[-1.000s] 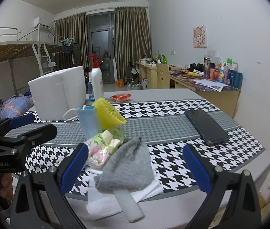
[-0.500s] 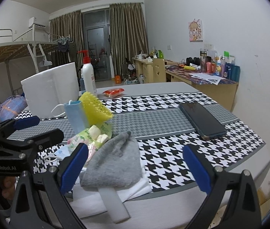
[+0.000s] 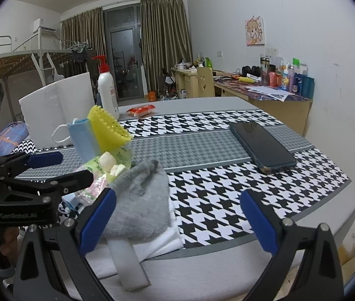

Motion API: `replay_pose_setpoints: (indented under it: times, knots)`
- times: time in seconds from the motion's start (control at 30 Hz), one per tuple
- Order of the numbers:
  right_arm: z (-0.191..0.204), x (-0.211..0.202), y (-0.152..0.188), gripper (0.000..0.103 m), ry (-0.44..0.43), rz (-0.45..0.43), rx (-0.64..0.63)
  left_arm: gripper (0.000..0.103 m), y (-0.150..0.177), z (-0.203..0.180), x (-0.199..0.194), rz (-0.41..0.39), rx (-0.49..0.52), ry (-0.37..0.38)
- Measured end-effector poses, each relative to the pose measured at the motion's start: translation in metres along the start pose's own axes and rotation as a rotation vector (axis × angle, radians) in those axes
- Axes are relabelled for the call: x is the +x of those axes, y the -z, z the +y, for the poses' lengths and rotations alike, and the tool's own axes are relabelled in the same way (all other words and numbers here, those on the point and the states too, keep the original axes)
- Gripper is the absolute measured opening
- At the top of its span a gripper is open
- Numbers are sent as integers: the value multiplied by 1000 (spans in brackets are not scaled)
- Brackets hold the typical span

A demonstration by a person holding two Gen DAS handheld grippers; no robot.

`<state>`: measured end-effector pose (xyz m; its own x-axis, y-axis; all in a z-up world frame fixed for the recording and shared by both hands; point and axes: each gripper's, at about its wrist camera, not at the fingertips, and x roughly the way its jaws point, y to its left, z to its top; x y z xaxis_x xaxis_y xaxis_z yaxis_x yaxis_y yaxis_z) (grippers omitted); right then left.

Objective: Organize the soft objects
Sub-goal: 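Reach the left tool to the floral tissue pack and close on it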

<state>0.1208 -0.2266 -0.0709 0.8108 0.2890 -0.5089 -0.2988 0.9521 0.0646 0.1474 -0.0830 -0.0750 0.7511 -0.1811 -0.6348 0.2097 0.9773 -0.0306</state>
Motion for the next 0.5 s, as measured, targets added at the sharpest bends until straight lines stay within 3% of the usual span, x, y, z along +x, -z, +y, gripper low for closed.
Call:
replay_pose_setpoints:
  times: [0.13,0.2,0.3,0.43,0.5]
  knots:
    - [-4,0,0,101,3,0,8,73,-2,-5,5,16,10,13]
    - [-7,0,0,101,1,1,12,63,-3,-4,9,40,7,24]
    - [-8,1,1,101,-3,3,11,55,-3,-3,15,61,-3,24]
    - [-7,3,2,101,-17,11,6,51,-3,-4,18,66,-3,27]
    - [-6,5,2,101,-21,14,1,43,-3,-6,20,77,1,33]
